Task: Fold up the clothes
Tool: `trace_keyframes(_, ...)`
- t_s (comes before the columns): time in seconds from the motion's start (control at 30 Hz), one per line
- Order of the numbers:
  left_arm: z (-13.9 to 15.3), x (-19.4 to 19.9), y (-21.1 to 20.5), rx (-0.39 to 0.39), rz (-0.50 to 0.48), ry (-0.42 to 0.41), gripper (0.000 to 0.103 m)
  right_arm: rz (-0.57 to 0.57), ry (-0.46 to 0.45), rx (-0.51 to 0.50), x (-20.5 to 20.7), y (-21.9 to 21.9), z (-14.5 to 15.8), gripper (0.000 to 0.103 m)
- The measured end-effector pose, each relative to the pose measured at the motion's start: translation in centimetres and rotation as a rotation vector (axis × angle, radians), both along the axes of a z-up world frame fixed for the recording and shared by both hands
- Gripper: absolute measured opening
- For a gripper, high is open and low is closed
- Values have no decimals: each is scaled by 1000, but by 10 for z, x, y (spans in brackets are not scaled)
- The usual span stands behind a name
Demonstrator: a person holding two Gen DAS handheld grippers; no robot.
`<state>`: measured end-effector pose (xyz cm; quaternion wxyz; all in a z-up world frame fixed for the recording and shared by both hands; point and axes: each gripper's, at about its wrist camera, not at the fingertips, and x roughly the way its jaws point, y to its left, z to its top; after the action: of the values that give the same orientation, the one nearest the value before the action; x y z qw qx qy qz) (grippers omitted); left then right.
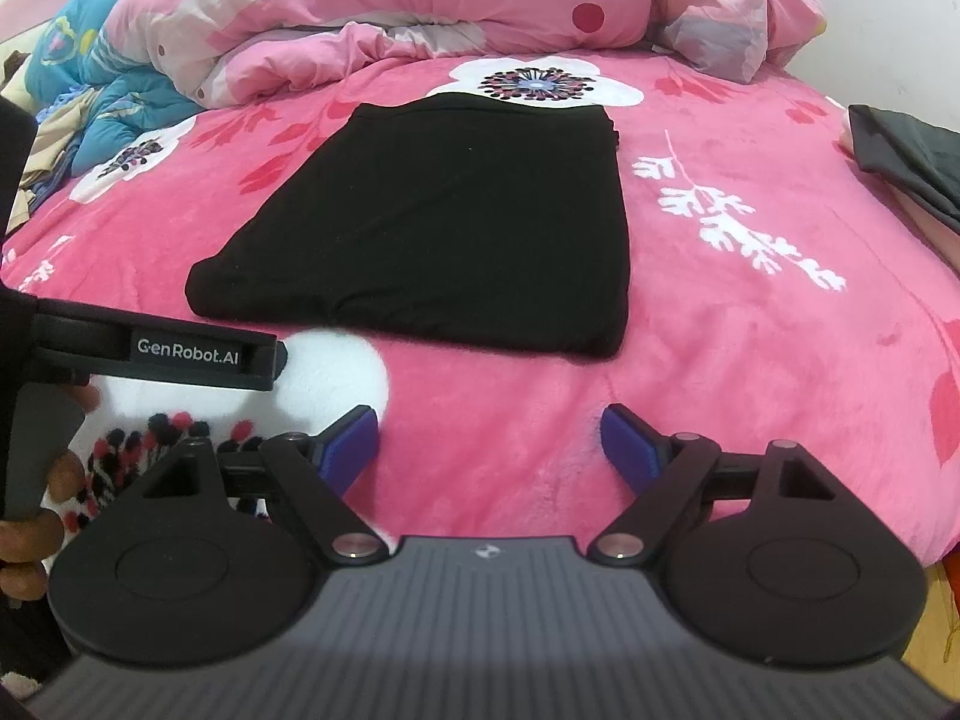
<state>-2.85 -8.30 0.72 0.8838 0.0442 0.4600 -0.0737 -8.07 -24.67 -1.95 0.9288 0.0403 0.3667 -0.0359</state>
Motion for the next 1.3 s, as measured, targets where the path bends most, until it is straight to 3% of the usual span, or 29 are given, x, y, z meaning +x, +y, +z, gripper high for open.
trace_keyframes(0.33,2,3,1,-4,1,12,103,-1,2,23,0,2,-2,92)
trace_keyframes(0.73,4,12,2,-20,28,83,103,-5,0,32,0,3,-5,95)
trace_keyframes(1.3,14,-3,6,-38,9,36,103,-13,-10,34,-2,6,-2,97)
